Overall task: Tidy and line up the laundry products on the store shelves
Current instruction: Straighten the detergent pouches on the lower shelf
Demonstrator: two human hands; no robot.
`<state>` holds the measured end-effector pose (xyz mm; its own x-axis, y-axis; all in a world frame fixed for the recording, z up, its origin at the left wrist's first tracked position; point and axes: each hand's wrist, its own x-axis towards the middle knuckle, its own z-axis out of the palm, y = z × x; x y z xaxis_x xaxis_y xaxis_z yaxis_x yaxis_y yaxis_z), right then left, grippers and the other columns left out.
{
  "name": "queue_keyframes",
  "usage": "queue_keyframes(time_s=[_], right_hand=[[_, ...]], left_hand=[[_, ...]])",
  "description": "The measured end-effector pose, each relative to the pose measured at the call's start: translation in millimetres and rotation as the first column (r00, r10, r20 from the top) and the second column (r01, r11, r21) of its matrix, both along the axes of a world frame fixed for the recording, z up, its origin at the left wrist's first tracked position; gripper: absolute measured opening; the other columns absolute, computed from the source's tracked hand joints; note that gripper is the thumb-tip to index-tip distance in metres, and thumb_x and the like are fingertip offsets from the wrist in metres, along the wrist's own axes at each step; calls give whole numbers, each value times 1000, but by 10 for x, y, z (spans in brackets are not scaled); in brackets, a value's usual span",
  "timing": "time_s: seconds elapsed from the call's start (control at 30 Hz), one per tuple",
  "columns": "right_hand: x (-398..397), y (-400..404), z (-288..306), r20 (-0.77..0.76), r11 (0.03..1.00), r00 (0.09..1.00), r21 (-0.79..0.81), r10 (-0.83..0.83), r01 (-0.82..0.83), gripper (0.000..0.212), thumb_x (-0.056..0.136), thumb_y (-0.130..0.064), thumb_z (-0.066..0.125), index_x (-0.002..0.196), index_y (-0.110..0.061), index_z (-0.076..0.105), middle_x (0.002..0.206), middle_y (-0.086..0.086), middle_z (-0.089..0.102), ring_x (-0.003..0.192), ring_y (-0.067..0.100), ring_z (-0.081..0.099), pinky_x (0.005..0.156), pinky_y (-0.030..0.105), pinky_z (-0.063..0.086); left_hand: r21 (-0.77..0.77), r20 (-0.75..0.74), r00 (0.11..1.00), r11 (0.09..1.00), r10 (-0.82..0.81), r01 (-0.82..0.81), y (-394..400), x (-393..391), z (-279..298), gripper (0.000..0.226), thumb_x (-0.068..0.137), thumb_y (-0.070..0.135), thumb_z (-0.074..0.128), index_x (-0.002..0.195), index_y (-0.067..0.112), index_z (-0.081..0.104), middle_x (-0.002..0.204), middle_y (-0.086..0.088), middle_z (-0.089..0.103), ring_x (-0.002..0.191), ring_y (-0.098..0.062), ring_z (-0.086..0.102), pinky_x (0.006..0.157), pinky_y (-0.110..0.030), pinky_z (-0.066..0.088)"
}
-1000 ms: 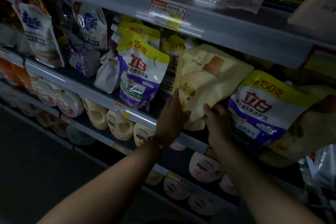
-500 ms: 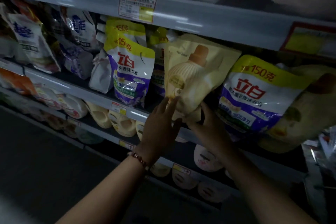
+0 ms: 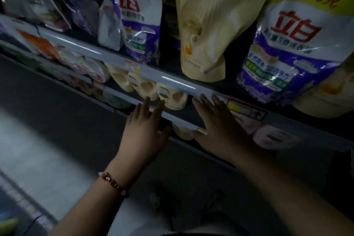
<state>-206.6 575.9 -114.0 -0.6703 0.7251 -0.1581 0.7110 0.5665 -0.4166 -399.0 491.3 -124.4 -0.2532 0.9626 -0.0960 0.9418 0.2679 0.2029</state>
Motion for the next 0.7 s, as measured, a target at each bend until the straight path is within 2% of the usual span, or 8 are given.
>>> queue_keyframes(time_s=[0.07, 0.17, 0.23, 0.33, 0.47, 0.7], right_hand=[[-98, -61, 87, 59, 999, 998, -30, 31, -29, 85, 97, -46, 50, 155, -28, -9, 164, -3, -9, 150, 20, -10, 120, 36, 0], [-364, -223, 218, 101, 998, 993, -18, 56, -55, 85, 96, -51, 49, 156, -27, -6, 164, -4, -11, 150, 18, -11, 119, 33, -4], [-594, -370, 326, 91, 998, 995, 28, 49, -52, 85, 94, -51, 51, 156, -28, -2, 164, -6, -6, 150, 16, -8, 118, 32, -3], [-1042, -625, 480, 44, 995, 999, 95, 20, -24, 86, 91, -50, 57, 156, -28, 6, 164, -6, 4, 150, 16, 3, 122, 35, 7], [-1704, -950, 545, -15, 998, 999, 51, -38, 38, 83, 91, -50, 57, 155, -29, 8, 163, -8, 9, 150, 13, 7, 122, 34, 11], [-2451, -1203, 644, -3, 995, 997, 56, -77, 77, 85, 92, -51, 55, 156, -32, 1, 164, -9, 0, 150, 12, -4, 121, 33, 1]], left_hand=[[25, 4, 1000, 1000, 2, -2, -125, -56, 28, 73, 88, 52, 54, 153, 25, 33, 159, -20, 29, 144, -40, 31, 113, -53, 35], [59, -23, 999, 998, 26, -25, -304, -306, 83, 74, 87, 56, 47, 153, 25, 31, 158, -16, 31, 144, -36, 31, 115, -51, 34], [76, -30, 999, 996, 41, -39, -431, -531, 151, 75, 90, 58, 46, 155, 26, 26, 161, -13, 26, 147, -33, 26, 118, -47, 29], [89, -34, 999, 995, 42, -39, -640, -971, 280, 75, 96, 58, 44, 158, 32, 11, 166, -8, 9, 152, -29, 12, 122, -41, 16], [155, -38, 997, 986, 62, -56, -882, -1612, 451, 75, 97, 59, 42, 158, 34, 7, 167, -6, 3, 153, -27, 7, 123, -40, 11], [194, -28, 999, 981, 22, -16, -1022, -2307, 561, 75, 97, 57, 43, 158, 33, 7, 167, -7, 3, 153, -28, 5, 123, -41, 10]])
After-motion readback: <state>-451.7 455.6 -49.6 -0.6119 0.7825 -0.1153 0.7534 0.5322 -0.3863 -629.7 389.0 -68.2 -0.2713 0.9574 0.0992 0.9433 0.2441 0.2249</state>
